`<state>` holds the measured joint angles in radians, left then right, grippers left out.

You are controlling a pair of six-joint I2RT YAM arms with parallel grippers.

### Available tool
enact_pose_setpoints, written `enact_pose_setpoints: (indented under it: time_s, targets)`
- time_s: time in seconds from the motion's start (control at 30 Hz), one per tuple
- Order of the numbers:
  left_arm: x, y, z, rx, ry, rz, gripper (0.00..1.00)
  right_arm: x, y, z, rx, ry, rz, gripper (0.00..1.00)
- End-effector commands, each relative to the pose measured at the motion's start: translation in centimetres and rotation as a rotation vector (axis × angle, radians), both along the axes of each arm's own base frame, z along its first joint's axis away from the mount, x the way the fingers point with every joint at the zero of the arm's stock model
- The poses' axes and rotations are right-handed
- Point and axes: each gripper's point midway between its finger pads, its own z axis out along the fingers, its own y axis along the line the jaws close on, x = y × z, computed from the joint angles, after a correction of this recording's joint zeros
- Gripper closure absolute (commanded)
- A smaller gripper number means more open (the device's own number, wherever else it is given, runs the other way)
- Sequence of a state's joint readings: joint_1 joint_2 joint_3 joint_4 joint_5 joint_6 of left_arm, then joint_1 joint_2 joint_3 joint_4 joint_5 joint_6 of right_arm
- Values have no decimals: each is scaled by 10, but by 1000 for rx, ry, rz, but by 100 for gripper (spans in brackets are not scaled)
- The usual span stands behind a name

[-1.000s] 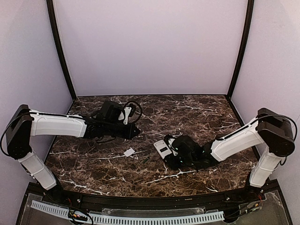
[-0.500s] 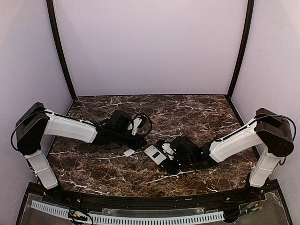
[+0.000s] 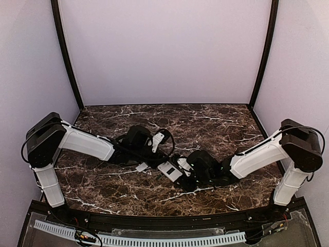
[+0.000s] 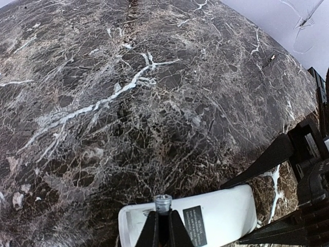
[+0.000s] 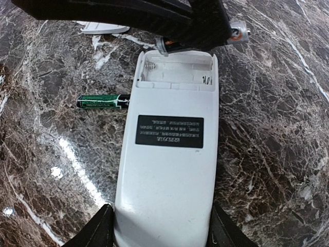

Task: Load the batteries into the remote control
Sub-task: Adjust the remote control without batteries at the center of the board, then place the battery in the battery compartment.

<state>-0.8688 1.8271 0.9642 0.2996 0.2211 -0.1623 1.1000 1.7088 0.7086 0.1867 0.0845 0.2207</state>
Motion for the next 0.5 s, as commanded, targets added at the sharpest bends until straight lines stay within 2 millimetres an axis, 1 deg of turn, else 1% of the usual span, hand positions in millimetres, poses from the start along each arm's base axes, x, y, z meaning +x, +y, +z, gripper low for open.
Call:
enact_pose_setpoints:
  time_s: [0.0,0.17,0.2,0.23,0.47]
  targets:
    - [-1,-5,-3,-6,-59,-45,100,-40,-44,-52,-219,133,63,100]
    - [-4,-1,-11,-4,-100,-55,100,-41,-43,-52,-215,136,68,100]
    - [-3,-2,-8,-18,-116,-55,100,-42,-43,-51,-213,137,74,100]
    - [-5,1,-13,-10,-119,-55,100,-43,-42,-51,-210,140,77,100]
    - [-7,6,-21,-16,-170,-62,100,-45,-42,-50,-200,144,83,100]
